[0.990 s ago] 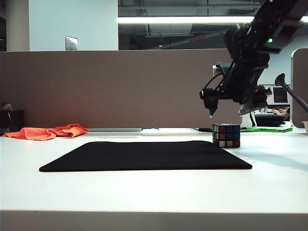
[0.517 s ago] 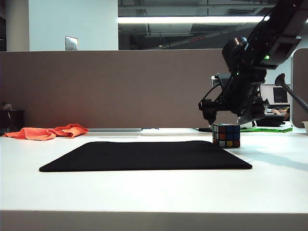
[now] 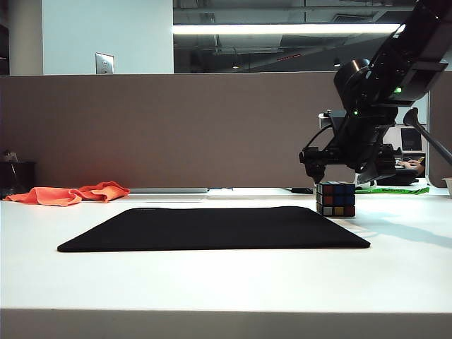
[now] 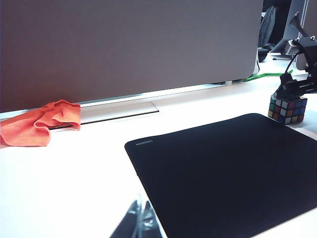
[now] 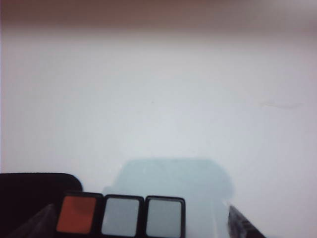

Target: Pick up the cube on the right side of the mouse pad, then place it in the center of the mouse pad.

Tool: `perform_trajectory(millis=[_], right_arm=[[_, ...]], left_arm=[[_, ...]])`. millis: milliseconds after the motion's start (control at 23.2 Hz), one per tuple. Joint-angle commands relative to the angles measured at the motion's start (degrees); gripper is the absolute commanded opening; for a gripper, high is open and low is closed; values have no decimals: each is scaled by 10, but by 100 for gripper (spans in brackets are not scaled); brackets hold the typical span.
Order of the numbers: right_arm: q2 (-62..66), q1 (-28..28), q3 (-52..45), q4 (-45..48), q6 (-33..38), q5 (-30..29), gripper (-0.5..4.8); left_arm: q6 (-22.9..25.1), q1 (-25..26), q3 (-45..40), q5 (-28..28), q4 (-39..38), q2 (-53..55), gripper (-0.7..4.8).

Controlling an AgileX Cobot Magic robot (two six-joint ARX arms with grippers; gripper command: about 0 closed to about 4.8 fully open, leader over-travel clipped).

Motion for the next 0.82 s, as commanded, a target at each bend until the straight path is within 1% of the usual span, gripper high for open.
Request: perform_trajectory(millis=[43,172,517,603,818], right_arm=[[-3,0,2,7,2,-2,479],[-3,0,2,-6,2,-15,479],[-3,1,2,-40,28,-16,479],[-3,1,2,-40,28,-37,453],[-3,1,2,-40,28,-40,398]], left_arm=[[0,0,2,3,4,0,-6],[0,0,2,2,4,0,-6],[0,0,2,2,4,0,-6],[0,0,2,2,4,0,-6],[0,0,2,2,4,0,-6]])
